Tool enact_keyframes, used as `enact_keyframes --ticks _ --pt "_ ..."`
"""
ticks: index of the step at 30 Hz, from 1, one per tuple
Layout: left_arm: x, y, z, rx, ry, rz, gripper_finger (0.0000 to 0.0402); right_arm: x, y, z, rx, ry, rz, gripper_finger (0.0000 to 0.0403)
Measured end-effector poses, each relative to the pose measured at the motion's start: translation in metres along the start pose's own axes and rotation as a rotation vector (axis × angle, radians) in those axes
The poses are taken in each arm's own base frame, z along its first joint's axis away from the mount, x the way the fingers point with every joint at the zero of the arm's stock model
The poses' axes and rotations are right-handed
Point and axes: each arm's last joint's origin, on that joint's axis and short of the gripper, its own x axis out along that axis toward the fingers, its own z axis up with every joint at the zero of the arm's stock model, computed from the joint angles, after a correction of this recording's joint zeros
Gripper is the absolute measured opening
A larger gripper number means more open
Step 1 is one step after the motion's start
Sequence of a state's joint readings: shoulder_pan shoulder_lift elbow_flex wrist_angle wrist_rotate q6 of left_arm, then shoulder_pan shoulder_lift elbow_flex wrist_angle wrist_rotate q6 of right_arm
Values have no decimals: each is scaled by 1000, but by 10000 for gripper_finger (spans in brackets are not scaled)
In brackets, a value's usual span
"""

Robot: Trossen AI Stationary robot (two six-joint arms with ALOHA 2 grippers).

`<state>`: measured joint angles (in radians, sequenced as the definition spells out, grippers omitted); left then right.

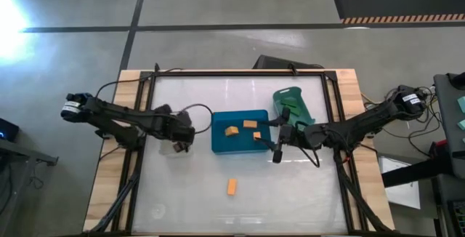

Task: Sort & place blocks by color
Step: Put the brown game block into the gray bin

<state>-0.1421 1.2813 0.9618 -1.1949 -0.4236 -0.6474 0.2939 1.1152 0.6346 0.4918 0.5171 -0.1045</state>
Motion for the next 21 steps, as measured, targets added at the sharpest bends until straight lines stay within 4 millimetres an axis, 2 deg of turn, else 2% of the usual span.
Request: enact_keyframes --ticks 2,5,15,21 --pt "3 0 -4 189 29 -8 116 0 0 0 0 0 0 247" --pt "9 3 -4 313 53 -14 116 0 0 0 -1 2 0 245" --pt "30 0 -4 356 40 -89 116 0 0 -2 8 14 1 241" --pt "34 -2 -4 341 11 -85 117 0 0 -2 11 14 2 240"
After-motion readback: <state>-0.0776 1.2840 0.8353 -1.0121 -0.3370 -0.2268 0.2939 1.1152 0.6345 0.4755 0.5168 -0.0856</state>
